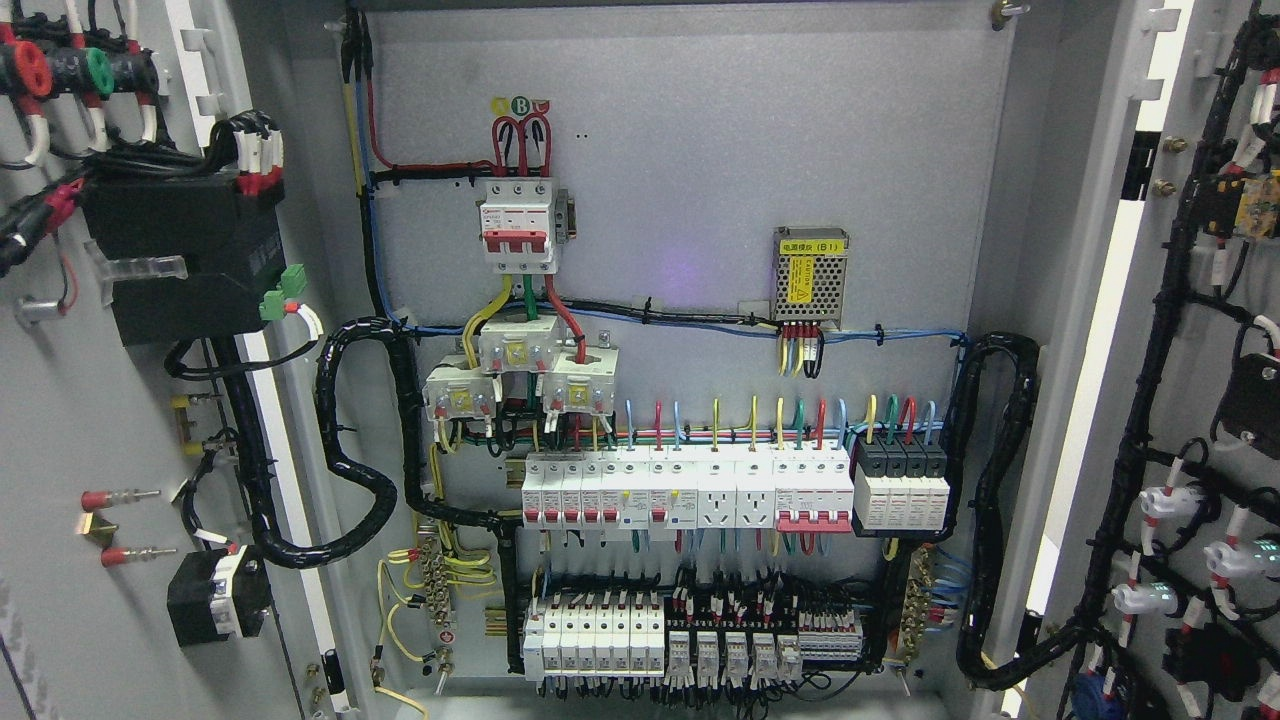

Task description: Open door with both hands

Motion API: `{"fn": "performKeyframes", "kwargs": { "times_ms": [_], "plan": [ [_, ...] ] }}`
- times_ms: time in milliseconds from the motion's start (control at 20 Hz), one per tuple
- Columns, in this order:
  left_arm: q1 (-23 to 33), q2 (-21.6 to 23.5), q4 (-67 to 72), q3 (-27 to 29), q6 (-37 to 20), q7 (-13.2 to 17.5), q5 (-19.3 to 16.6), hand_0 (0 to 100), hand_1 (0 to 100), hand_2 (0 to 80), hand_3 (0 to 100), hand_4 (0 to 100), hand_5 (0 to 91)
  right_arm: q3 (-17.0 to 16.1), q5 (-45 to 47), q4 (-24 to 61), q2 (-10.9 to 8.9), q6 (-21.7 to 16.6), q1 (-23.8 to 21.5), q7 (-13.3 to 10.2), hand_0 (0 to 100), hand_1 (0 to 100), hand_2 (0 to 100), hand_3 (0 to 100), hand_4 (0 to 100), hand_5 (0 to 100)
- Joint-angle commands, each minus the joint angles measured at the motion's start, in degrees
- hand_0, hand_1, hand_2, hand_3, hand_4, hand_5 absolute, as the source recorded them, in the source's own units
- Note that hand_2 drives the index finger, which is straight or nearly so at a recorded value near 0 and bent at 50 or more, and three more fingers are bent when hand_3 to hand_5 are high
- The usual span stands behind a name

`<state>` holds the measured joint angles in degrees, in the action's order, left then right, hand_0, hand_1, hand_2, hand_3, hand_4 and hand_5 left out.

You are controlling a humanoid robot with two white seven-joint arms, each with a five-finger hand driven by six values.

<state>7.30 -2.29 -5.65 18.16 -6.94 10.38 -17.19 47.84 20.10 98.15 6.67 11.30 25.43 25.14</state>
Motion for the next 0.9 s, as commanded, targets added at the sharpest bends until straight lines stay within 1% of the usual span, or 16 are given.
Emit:
{"fn": "performKeyframes", "kwargs": {
  "times_ms": [0,200,300,401,501,651,701,751,801,851],
  "plan": [
    [0.0,0.0,0.0,-0.3,0.0,0.1,-0.1,0,0,0.0,0,3,0.0,-3.3,-0.6,-1.8,0.1,0.0,0.0,0.0,0,0,0,0,0,0],
    [0.0,0.0,-0.1,-0.8,0.0,0.7,-0.1,0,0,0.0,0,3,0.0,-6.3,-0.6,-2.8,-0.25,-0.1,-0.4,0.0,0,0,0,0,0,0],
    [0.0,0.0,-0.2,-3.5,0.0,0.9,0.1,0,0,0.0,0,3,0.0,-7.7,-0.7,-2.8,-0.6,-0.1,-0.4,0.0,0,0,0,0,0,0],
    [0.0,0.0,-0.4,-5.2,-0.5,0.9,0.7,0,0,0.0,0,3,0.0,-9.1,-0.6,-2.8,-2.09,-0.1,-0.9,-0.3,0,0,0,0,0,0],
    [0.0,0.0,-0.3,-5.3,-1.1,0.9,1.3,0,0,0.0,0,3,0.0,-10.8,-0.6,-2.8,-3.58,-0.3,-1.9,-1.9,0,0,0,0,0,0],
    [0.0,0.0,-0.4,-5.3,-1.5,0.9,1.4,0,0,0.0,0,3,0.0,-12.8,-0.6,-2.6,-5.43,-2.0,-3.8,-6.3,0,0,0,0,0,0],
    [0.0,0.0,-0.4,-5.3,-1.5,0.9,1.3,0,0,0.0,0,3,0.0,-13.2,-0.6,-2.5,-6.13,-3.2,-4.6,-8.0,0,0,0,0,0,0],
    [0.0,0.0,-0.4,-5.3,-1.5,0.9,1.3,0,0,0.0,0,3,0.0,-13.5,-0.6,-2.4,-7.1,-5.2,-5.3,-9.1,0,0,0,0,0,0],
    [0.0,0.0,-0.4,-5.3,-1.5,0.9,1.3,0,0,0.0,0,3,0.0,-13.7,-0.7,-2.4,-7.89,-7.5,-6.0,-9.7,0,0,0,0,0,0],
    [0.0,0.0,-0.5,-5.3,-1.5,0.9,1.2,0,0,0.0,0,3,0.0,-13.9,-0.6,-2.4,-8.94,-9.8,-6.9,-9.7,0,0,0,0,0,0]
  ]
}}
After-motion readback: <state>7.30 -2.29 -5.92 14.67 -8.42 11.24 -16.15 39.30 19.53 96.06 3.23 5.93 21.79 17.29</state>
